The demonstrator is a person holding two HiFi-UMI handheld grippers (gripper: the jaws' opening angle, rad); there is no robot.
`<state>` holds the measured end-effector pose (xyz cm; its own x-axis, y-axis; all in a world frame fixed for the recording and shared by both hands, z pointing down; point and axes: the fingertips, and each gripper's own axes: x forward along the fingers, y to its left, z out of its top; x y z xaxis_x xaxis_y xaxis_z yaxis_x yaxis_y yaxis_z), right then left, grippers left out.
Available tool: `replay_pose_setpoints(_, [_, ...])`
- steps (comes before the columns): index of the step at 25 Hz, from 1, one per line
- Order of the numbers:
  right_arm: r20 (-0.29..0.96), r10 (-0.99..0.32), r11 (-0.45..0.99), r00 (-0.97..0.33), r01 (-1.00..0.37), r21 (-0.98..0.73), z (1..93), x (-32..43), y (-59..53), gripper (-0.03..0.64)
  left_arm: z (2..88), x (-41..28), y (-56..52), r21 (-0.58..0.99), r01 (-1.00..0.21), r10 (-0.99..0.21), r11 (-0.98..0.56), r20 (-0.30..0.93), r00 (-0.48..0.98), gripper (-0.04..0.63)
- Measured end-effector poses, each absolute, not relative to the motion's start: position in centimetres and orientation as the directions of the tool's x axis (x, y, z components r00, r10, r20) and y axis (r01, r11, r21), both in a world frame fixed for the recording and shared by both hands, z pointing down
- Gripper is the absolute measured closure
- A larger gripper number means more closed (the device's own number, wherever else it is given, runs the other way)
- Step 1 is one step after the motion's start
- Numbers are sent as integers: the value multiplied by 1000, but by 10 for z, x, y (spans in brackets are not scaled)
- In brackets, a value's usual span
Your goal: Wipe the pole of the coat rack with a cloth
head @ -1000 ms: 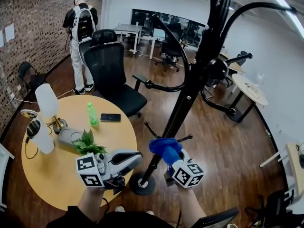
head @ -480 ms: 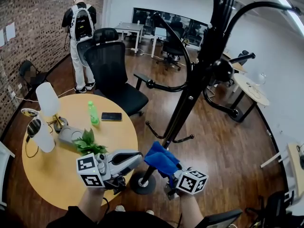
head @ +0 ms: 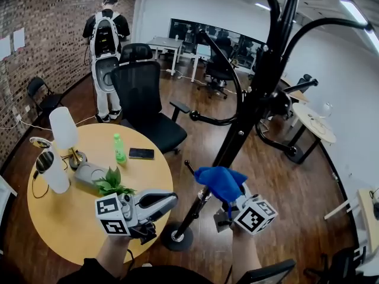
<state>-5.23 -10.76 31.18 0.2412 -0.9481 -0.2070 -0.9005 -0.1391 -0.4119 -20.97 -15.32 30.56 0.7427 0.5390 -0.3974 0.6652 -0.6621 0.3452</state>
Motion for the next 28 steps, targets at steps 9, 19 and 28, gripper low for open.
replay_pose_setpoints(9, [-509,-840,-175,189,-982,-77,117,-79,-104,594,283,-218,-156,289,681,541,-673,-435,720,595])
replay_pose_setpoints(19, [-650,-743,31,-162,-977,209,25,-206,-68,594,268,-227,-156,230,681,541,-696,-456,707,595])
replay_pose_setpoints(28, [-624,-780,-144,54,-985,94,54,-139,-86,594,276,-224,-158,255,674,531,-693,-452,717,595])
